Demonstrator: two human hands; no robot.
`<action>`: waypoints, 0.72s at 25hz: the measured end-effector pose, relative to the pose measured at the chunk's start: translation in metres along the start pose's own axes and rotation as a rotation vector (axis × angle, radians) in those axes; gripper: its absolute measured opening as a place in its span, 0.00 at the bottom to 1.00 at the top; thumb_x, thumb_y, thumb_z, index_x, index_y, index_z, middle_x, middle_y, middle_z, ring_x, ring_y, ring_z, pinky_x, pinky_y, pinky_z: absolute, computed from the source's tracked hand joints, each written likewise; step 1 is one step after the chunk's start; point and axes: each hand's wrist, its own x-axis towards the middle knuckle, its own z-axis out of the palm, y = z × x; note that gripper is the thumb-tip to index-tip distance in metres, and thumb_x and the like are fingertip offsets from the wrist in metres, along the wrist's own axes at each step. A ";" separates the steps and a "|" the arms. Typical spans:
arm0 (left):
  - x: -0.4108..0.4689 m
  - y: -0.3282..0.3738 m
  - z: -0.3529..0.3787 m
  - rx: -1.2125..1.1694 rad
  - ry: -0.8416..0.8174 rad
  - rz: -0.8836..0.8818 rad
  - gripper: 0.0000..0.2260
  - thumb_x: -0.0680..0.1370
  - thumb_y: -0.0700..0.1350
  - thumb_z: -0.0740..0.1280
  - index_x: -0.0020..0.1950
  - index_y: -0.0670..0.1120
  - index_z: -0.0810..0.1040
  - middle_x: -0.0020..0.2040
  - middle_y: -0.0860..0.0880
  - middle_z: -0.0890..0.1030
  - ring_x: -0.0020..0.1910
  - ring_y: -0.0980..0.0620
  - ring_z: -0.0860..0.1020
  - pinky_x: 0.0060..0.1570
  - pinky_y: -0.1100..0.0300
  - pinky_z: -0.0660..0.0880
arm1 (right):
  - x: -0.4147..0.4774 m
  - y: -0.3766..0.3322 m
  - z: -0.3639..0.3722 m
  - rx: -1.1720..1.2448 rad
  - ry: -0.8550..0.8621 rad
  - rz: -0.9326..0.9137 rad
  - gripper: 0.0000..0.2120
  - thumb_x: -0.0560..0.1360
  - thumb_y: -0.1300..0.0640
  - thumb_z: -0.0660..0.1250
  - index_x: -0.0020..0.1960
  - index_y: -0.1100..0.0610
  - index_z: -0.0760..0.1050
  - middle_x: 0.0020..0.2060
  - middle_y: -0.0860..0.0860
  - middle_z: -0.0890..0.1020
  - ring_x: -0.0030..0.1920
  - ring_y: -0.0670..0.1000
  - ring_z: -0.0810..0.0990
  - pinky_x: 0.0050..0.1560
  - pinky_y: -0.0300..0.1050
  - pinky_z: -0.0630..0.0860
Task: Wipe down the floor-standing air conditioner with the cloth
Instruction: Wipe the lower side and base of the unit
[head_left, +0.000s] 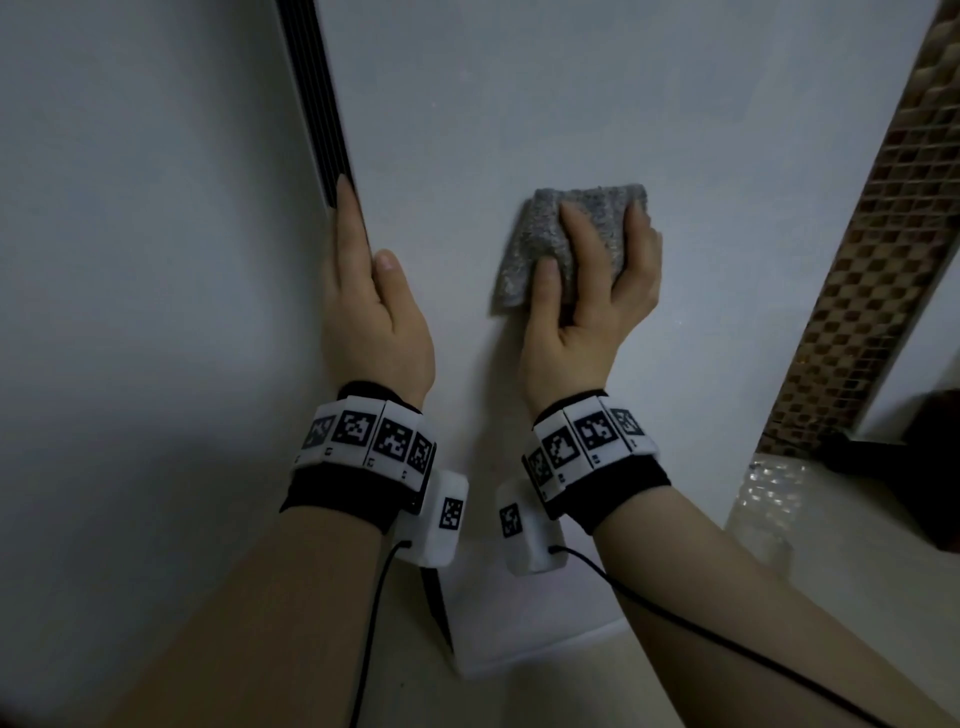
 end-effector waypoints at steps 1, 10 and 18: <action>0.000 0.000 -0.001 -0.004 -0.001 -0.002 0.23 0.81 0.45 0.51 0.77 0.49 0.57 0.74 0.47 0.65 0.72 0.53 0.64 0.63 0.78 0.57 | 0.003 0.002 0.000 0.008 -0.005 0.001 0.15 0.75 0.63 0.65 0.62 0.58 0.75 0.70 0.63 0.63 0.71 0.65 0.58 0.73 0.57 0.53; 0.000 -0.008 -0.013 -0.019 -0.040 0.015 0.21 0.81 0.46 0.53 0.75 0.53 0.62 0.66 0.46 0.74 0.64 0.53 0.72 0.60 0.75 0.66 | -0.006 -0.011 0.011 0.004 -0.007 -0.006 0.15 0.75 0.63 0.65 0.62 0.58 0.76 0.69 0.63 0.63 0.71 0.65 0.57 0.73 0.57 0.52; 0.000 -0.013 -0.023 -0.061 -0.083 0.041 0.19 0.81 0.44 0.56 0.72 0.50 0.66 0.61 0.40 0.76 0.61 0.48 0.75 0.61 0.64 0.70 | -0.017 -0.023 0.020 0.003 -0.020 -0.038 0.15 0.75 0.63 0.66 0.61 0.57 0.77 0.68 0.63 0.65 0.71 0.66 0.58 0.73 0.56 0.52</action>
